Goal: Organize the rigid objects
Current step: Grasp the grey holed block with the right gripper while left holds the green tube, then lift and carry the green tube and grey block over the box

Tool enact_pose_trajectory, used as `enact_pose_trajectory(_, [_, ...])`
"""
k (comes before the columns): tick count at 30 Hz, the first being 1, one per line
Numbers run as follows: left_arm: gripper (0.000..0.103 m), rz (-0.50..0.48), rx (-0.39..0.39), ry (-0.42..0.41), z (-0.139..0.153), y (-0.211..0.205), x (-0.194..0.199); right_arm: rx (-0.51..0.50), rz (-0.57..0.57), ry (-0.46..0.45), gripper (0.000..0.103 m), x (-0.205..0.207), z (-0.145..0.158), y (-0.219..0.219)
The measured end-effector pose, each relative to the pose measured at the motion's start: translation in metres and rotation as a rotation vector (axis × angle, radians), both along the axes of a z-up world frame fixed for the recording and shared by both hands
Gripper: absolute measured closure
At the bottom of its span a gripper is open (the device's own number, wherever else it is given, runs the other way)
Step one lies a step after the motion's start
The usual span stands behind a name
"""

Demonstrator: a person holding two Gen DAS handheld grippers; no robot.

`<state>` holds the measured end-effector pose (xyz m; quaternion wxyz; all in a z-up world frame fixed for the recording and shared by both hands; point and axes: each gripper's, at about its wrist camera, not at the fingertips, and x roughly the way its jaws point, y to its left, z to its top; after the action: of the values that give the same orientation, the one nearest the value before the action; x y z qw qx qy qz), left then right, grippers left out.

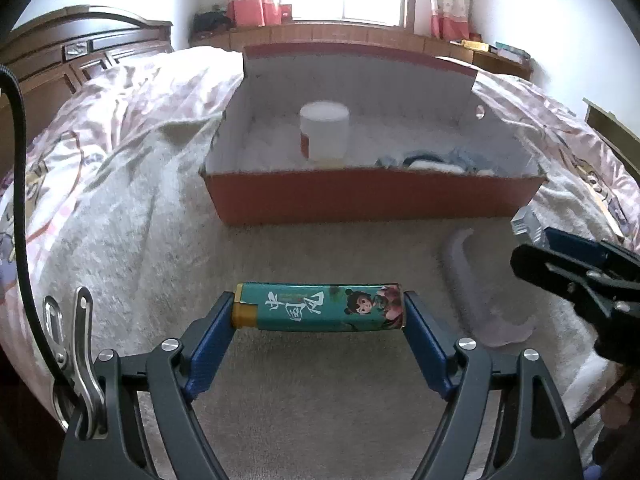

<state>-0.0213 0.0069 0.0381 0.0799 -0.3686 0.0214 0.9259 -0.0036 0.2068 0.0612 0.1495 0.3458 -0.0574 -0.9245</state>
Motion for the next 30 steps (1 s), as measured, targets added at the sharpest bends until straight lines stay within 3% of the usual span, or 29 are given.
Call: enact_pose_trajectory(30, [0.021,0.012,0.019,0.072,0.055,0.005,-0.035,0.005,-0.016,0.063,0.028,-0.018,0.034,0.004])
